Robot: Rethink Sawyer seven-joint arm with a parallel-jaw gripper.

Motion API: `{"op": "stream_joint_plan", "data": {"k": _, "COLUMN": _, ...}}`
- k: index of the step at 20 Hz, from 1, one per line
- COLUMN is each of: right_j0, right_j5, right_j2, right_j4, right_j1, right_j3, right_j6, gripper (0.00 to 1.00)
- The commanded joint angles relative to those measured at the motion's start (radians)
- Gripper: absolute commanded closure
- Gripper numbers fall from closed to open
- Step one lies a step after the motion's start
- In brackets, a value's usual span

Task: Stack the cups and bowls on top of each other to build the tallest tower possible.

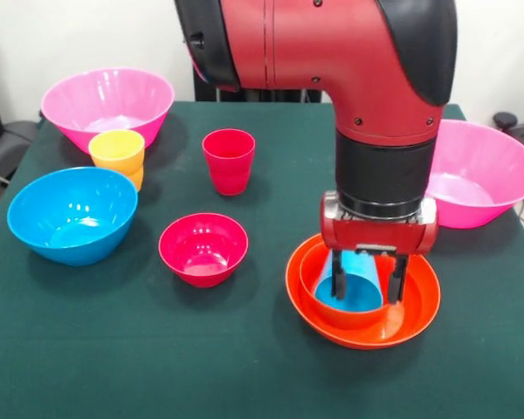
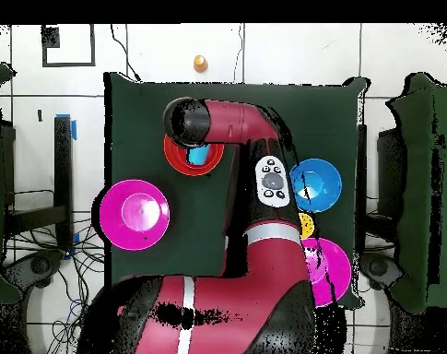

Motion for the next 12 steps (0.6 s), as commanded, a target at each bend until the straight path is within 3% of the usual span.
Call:
{"op": "stream_joint_plan", "data": {"k": 1, "right_j0": 0.048, "right_j5": 0.194, "right_j2": 0.001, "right_j4": 0.050, "right_j1": -0.051, "right_j3": 0.066, "right_j6": 0.166, "gripper": 0.00}}
{"op": "stream_joint_plan", "data": {"k": 5, "right_j0": 0.054, "right_j5": 0.146, "right_j2": 0.002, "right_j4": 0.073, "right_j1": -0.032, "right_j3": 0.072, "right_j6": 0.190, "gripper": 0.00}}
{"op": "stream_joint_plan", "data": {"k": 12, "right_j0": 0.023, "right_j5": -0.032, "right_j2": 0.033, "right_j4": 0.077, "right_j1": 0.049, "right_j3": 0.093, "right_j6": 0.146, "gripper": 0.00}}
